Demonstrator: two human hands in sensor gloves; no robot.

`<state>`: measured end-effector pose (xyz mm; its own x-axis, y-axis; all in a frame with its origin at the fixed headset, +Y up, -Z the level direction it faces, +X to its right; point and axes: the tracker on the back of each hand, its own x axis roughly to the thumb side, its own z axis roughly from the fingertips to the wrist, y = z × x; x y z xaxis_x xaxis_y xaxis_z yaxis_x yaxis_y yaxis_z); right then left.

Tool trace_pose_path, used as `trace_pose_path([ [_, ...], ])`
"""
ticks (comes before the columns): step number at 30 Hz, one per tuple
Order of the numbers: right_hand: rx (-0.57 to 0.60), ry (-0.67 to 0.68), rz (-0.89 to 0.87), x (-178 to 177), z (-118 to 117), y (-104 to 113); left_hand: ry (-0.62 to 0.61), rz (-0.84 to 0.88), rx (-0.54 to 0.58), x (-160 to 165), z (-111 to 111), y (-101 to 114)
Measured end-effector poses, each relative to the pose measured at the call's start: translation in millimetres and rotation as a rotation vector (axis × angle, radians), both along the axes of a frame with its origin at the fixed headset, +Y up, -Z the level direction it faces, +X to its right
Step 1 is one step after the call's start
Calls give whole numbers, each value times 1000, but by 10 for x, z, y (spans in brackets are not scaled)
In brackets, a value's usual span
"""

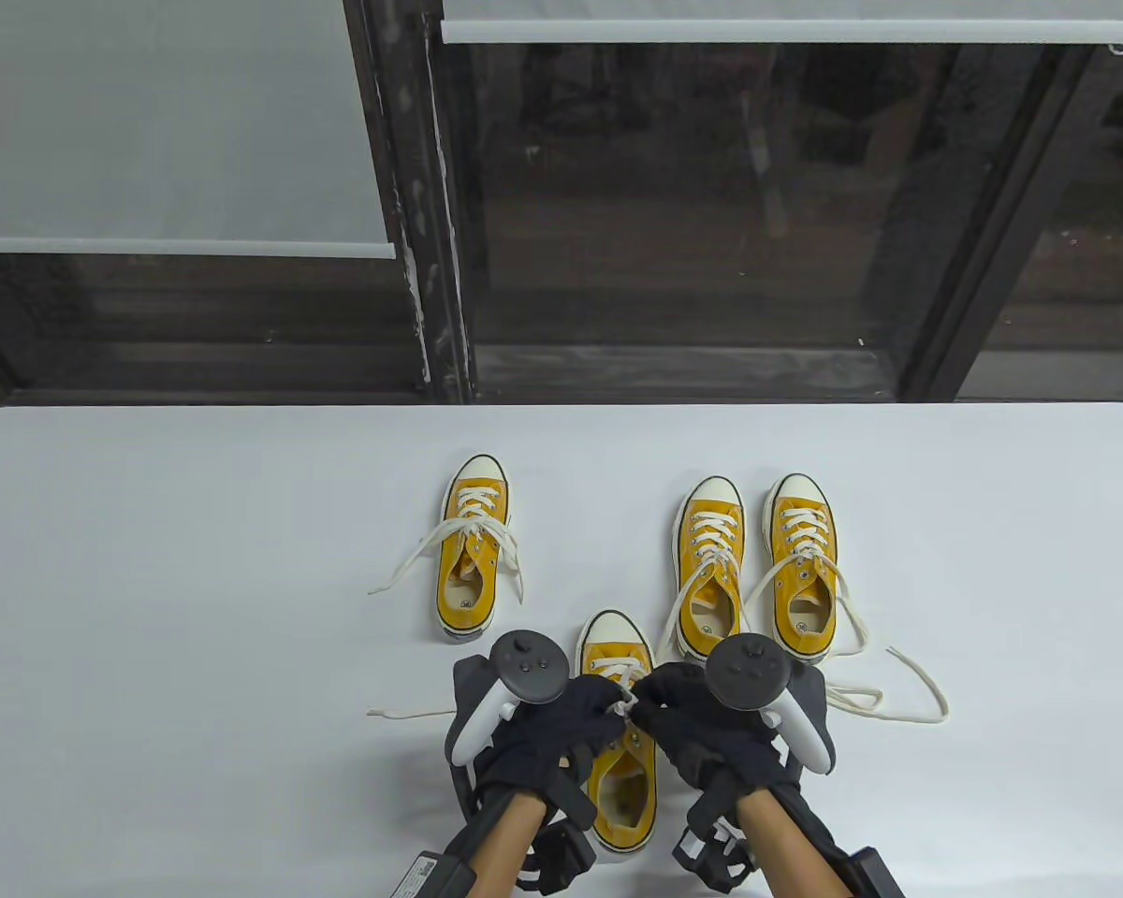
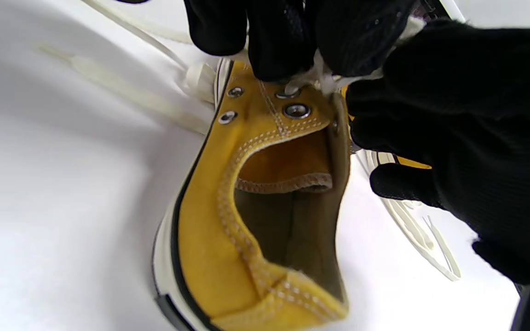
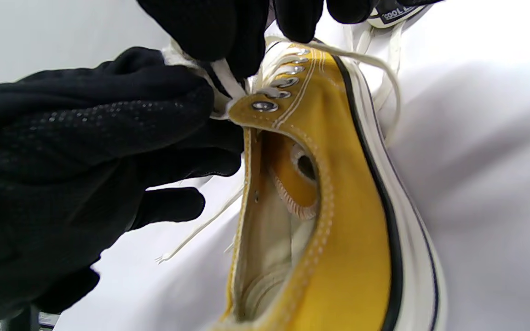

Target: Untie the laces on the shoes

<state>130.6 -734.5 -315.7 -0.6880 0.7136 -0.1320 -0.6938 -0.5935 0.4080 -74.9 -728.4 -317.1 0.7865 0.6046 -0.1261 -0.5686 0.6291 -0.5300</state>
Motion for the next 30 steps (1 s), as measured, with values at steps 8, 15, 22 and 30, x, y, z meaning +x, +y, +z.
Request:
trace_pose_path([
  [8, 12, -43, 64, 30, -10, -4, 32, 8, 10, -40, 0, 2],
  [15, 35, -3, 94, -32, 7, -8, 9, -52, 70, -11, 13, 61],
  [22, 81, -84, 151, 14, 17, 12, 131, 122, -146, -160, -11, -134],
  [30, 62, 1, 84, 3, 0, 14, 13, 99, -48, -73, -34, -51],
])
